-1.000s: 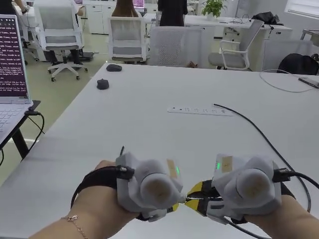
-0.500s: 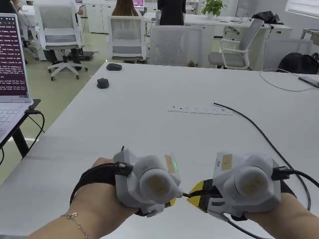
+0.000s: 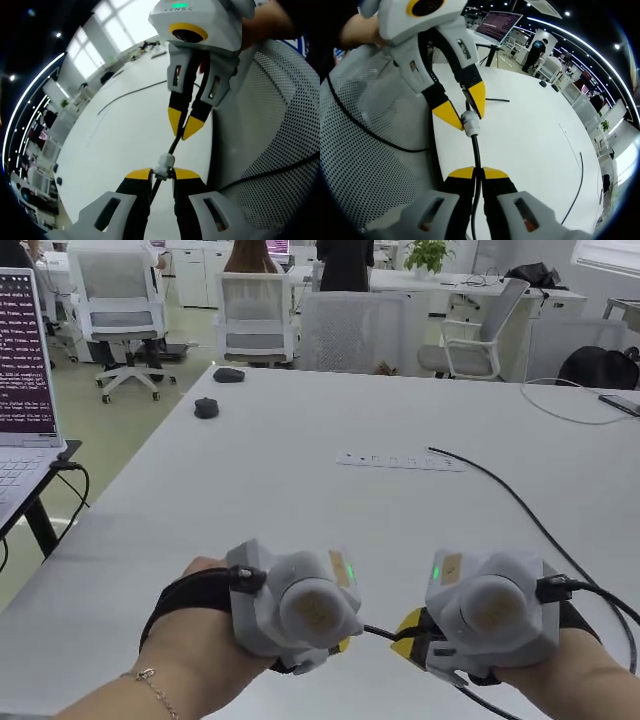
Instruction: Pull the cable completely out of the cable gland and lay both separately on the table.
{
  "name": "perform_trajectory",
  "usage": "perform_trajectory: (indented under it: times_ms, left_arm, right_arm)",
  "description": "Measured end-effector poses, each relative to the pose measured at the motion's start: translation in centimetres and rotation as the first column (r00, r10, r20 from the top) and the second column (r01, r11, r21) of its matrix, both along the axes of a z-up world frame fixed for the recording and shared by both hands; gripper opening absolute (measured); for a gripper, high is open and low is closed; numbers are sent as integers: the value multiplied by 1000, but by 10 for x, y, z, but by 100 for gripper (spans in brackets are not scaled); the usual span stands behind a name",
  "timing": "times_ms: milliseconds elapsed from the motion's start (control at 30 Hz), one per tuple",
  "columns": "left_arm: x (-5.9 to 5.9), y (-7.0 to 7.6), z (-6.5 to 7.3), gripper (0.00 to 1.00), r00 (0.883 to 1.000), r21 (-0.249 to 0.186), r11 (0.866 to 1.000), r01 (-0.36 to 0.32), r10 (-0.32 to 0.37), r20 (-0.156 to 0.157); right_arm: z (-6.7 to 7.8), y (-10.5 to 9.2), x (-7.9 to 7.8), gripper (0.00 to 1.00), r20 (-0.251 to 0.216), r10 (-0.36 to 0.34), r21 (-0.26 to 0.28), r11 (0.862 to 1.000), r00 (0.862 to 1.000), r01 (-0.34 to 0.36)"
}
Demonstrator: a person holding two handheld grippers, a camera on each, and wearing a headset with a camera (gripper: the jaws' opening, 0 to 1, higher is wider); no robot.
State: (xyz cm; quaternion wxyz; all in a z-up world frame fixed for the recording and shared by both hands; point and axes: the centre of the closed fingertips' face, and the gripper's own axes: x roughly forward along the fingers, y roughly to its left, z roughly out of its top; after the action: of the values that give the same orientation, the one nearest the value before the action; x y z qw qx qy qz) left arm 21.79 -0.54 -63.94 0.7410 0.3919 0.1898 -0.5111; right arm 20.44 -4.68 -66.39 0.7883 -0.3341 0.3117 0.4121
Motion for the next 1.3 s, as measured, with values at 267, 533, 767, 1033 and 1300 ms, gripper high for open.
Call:
perform_trajectory:
  times_ms: [267,533,767,1033,1300]
  left_arm:
    - [2,2,0,16,1000,2,1000,-8,8,2]
    - [3,2,1,16,1000,-1,1000,-12,12,3]
    - [3,2,0,16,1000,2,1000,-15,15,1]
    - [0,0,-1,16,1000,7,1000,-1,1,0]
    - [-6,-5,-2,16,999,6,999,35,-35,-5]
  right_arm:
    - [-11,-14,1,3,-40,-52,-52,997,998,50]
    - [-25,-38,1,3,-69,-118,-159,982,991,106]
    - [-23,-32,0,12,-68,-84,-146,987,994,73]
    - [5,15,-6,19,-8,55,58,997,998,-54]
    - [25,29,-4,12,52,76,151,985,996,-84]
